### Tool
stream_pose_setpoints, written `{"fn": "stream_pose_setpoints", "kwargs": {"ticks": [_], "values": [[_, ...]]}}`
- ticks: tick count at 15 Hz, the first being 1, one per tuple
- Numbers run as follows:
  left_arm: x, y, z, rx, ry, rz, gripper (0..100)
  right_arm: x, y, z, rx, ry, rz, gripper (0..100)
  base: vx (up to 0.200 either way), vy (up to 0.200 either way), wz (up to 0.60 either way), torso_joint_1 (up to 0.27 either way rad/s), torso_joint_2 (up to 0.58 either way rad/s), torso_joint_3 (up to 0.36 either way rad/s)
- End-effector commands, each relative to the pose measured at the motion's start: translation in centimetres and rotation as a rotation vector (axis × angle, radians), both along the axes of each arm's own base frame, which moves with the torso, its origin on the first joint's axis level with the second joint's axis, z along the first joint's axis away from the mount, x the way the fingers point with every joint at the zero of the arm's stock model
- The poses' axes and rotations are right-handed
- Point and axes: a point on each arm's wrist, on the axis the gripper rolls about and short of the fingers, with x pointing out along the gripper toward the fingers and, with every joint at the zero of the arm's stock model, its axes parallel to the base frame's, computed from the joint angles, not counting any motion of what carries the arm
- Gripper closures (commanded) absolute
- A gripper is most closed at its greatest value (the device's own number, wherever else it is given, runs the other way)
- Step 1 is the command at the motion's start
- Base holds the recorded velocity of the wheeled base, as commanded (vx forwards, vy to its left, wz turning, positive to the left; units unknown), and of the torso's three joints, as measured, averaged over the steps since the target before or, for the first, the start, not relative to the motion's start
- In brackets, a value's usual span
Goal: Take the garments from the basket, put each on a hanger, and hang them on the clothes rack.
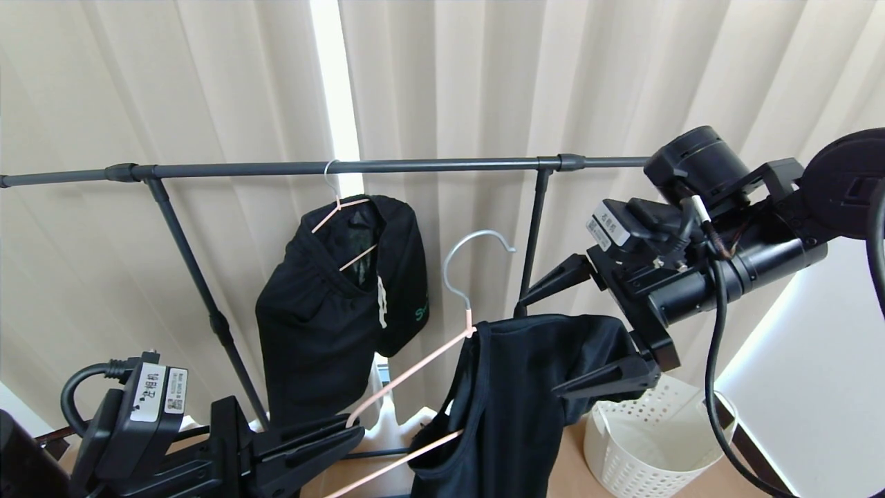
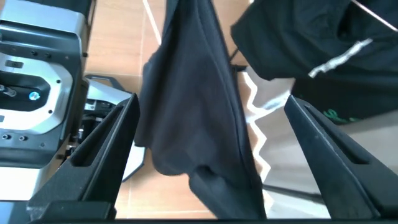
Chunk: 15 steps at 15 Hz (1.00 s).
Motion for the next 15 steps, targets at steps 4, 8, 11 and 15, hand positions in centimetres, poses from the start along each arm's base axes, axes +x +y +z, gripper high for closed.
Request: {"fn": "stream_pose_setpoints", "kwargs": {"ticks": [4, 8, 11, 15], "values": [[0.0, 0.0, 0.0, 0.0, 0.001, -0.001, 100, 0.5, 1.0, -1.0, -0.012, 0.023, 0.021, 0, 0.0, 0.0, 0.0, 0.0, 0.0, 0.0], [0.0, 0.0, 0.0, -0.002, -0.002, -0.001, 100, 1.6, 1.7, -1.4, -0.014, 0.037, 0.016, 0, 0.0, 0.0, 0.0, 0.0, 0.0, 0.0], [-0.1, 0.1, 0.2, -0.006, -0.008, -0.001, 100, 2.0, 1.9, -1.2, -0.008, 0.029, 0.013, 0, 0.0, 0.0, 0.0, 0.0, 0.0, 0.0], [-0.1, 0.1, 0.2, -0.005, -0.007, -0.001, 100, 2.1, 1.9, -1.2, -0.008, 0.029, 0.01, 100, 0.0, 0.0, 0.0, 0.0, 0.0, 0.0]]}}
